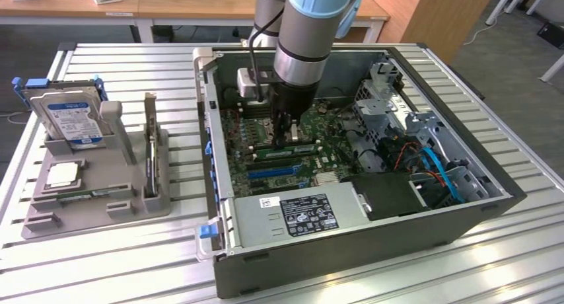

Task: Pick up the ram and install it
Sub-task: 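Press down the ram until it locks into place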

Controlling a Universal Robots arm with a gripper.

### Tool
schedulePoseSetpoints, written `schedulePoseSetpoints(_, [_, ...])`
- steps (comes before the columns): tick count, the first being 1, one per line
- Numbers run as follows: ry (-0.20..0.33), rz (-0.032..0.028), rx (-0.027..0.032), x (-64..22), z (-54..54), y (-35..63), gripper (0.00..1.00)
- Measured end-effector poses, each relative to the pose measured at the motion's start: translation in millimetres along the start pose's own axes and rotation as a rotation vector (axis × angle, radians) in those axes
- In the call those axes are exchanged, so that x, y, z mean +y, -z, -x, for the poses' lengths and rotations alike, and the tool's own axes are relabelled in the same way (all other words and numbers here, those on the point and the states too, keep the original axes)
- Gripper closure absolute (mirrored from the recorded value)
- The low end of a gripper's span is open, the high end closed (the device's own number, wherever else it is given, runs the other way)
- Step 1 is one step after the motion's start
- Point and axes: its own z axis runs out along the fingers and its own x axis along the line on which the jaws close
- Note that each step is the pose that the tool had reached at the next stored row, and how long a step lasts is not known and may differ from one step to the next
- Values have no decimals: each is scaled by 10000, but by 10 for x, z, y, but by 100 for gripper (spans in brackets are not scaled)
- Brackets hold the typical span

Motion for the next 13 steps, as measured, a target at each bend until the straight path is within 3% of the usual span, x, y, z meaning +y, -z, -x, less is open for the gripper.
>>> schedulePoseSetpoints(8, [0,-9,-9,-1,2,7,89])
schedulePoseSetpoints(13, [-2,-1,49,5,2,116,89])
